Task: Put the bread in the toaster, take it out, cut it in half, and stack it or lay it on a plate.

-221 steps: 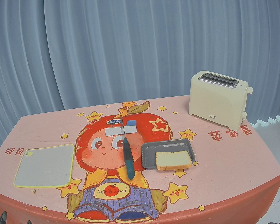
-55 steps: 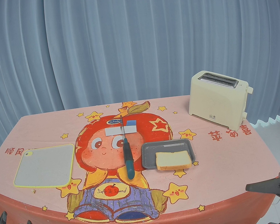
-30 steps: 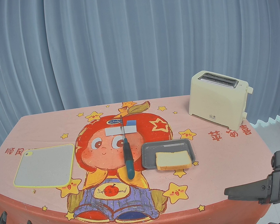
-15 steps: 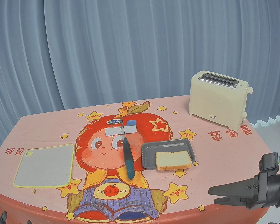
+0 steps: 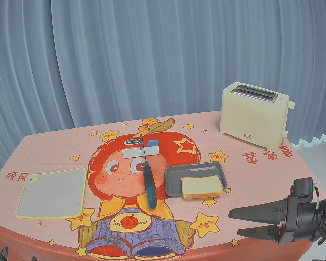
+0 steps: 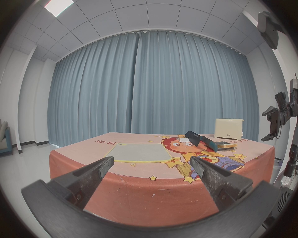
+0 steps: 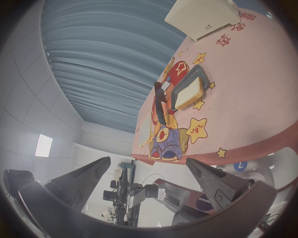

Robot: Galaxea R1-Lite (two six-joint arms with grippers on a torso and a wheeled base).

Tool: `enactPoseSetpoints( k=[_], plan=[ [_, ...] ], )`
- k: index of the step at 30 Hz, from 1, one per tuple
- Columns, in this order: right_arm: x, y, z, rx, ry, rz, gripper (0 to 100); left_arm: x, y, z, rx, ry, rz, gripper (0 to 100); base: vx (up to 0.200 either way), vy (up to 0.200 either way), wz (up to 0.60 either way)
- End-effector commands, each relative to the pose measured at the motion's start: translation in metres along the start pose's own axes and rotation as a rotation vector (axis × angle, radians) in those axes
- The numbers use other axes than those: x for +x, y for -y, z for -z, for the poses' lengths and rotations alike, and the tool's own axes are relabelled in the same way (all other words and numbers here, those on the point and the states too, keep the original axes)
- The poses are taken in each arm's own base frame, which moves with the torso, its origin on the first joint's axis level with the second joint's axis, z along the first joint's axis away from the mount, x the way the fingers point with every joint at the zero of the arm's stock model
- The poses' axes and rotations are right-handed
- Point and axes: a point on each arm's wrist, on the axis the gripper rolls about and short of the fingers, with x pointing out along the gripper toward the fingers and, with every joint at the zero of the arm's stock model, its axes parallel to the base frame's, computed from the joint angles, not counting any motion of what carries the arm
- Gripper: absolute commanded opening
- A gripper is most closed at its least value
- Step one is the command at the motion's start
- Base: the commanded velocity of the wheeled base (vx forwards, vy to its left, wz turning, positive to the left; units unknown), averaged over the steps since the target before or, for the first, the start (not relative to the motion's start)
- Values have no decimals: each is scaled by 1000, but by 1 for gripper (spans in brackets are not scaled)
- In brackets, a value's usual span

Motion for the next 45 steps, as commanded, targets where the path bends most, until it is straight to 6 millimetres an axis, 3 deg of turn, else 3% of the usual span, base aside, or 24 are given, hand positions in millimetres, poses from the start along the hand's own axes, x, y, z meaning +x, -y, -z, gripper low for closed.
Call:
enactPoseSetpoints(
  k=[1, 11, 33, 45],
  plan=[
    [8, 4, -1, 15, -3, 18, 100, 1, 0, 5, 0, -16, -1, 100, 0, 0, 0],
    [19, 6, -4, 63, 18, 10, 100, 1, 0, 5, 0, -16, -1, 100, 0, 0, 0],
    [53, 32, -4, 83, 103, 38, 100, 1, 0, 5, 0, -16, -1, 100, 0, 0, 0],
    [58, 32, -5, 84, 132, 13, 100, 1, 0, 5, 0, -16, -1, 100, 0, 0, 0]
  ],
)
